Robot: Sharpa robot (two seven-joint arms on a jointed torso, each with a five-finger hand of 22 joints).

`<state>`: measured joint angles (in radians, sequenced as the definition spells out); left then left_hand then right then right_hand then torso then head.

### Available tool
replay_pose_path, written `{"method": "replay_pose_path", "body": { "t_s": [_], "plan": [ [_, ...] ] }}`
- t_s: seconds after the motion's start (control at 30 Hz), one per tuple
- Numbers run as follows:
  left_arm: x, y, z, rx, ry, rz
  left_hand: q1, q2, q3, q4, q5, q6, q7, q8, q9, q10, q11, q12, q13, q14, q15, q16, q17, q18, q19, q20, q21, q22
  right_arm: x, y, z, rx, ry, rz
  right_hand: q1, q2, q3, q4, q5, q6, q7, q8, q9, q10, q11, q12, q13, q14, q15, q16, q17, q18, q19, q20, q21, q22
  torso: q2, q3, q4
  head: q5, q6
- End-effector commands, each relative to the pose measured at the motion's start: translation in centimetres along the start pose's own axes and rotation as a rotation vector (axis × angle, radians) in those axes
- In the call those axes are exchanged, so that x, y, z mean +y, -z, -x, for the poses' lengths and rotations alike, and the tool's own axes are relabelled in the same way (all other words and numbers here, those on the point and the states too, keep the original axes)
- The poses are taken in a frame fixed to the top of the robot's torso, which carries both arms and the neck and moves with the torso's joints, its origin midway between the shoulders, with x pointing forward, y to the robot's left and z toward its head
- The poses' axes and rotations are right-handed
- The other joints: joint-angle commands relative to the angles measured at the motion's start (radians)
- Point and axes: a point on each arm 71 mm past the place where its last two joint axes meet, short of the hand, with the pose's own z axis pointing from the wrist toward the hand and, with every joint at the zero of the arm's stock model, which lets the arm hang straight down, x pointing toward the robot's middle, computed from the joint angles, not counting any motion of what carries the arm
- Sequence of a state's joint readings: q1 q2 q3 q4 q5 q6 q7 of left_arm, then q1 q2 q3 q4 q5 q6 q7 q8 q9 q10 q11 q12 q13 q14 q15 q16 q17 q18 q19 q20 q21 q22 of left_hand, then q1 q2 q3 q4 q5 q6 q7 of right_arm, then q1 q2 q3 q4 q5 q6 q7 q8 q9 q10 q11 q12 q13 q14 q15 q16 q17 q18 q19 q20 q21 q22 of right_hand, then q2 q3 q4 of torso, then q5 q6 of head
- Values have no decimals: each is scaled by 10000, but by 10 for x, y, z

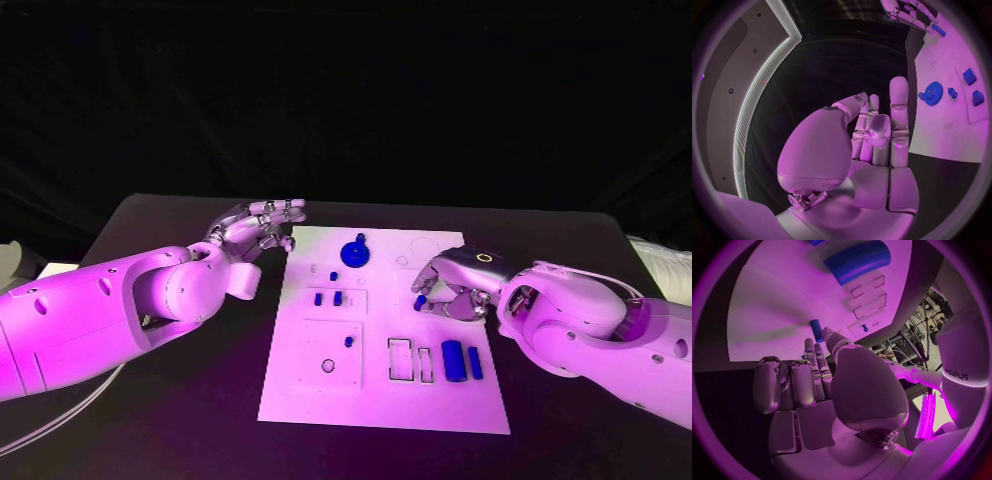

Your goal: Assemble the parts on the task board

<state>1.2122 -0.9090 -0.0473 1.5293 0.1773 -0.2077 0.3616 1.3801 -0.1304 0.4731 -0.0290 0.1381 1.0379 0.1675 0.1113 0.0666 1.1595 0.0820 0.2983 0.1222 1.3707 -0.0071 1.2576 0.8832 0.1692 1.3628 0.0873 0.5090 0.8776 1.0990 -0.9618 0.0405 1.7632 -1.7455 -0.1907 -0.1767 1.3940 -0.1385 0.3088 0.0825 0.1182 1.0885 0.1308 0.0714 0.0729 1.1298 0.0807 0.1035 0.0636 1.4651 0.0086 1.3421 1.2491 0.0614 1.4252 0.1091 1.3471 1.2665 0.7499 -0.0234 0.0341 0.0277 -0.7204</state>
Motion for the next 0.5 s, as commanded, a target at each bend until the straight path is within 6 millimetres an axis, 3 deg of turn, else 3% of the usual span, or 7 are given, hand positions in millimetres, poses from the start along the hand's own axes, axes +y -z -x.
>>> {"method": "replay_pose_path", "body": {
  "t_s": [0.03, 0.5],
  "plan": [
    [0, 0, -2, 217, 118, -32, -35, 85, -16, -67, 22, -28, -3, -5, 9, -36, -3, 53, 9, -47, 21, -6, -9, 82, -26, 11, -33, -14, 1, -1, -4, 412, 290, 24, 63, 101, 125, 9, -48, 172, -19, 67, 21, 174, -22, 71, 12, 499, -105, -37, -18, 119, 53, -56, -52, 20, -1, -1, -9, 7, -24],
    [0, 0, -2, 239, 127, -39, -64, 103, -27, -60, 20, -6, -7, 13, 15, -57, -4, 91, 21, -53, 21, -2, -13, 86, -32, 13, -53, -26, 5, -5, -9, 593, 276, 148, 121, 174, 445, 51, -231, 597, -105, 104, 70, 647, -139, 28, 10, 518, -207, 18, 23, 102, 110, -154, -8, 85, -9, 7, -3, -6, -45]
  ]
}}
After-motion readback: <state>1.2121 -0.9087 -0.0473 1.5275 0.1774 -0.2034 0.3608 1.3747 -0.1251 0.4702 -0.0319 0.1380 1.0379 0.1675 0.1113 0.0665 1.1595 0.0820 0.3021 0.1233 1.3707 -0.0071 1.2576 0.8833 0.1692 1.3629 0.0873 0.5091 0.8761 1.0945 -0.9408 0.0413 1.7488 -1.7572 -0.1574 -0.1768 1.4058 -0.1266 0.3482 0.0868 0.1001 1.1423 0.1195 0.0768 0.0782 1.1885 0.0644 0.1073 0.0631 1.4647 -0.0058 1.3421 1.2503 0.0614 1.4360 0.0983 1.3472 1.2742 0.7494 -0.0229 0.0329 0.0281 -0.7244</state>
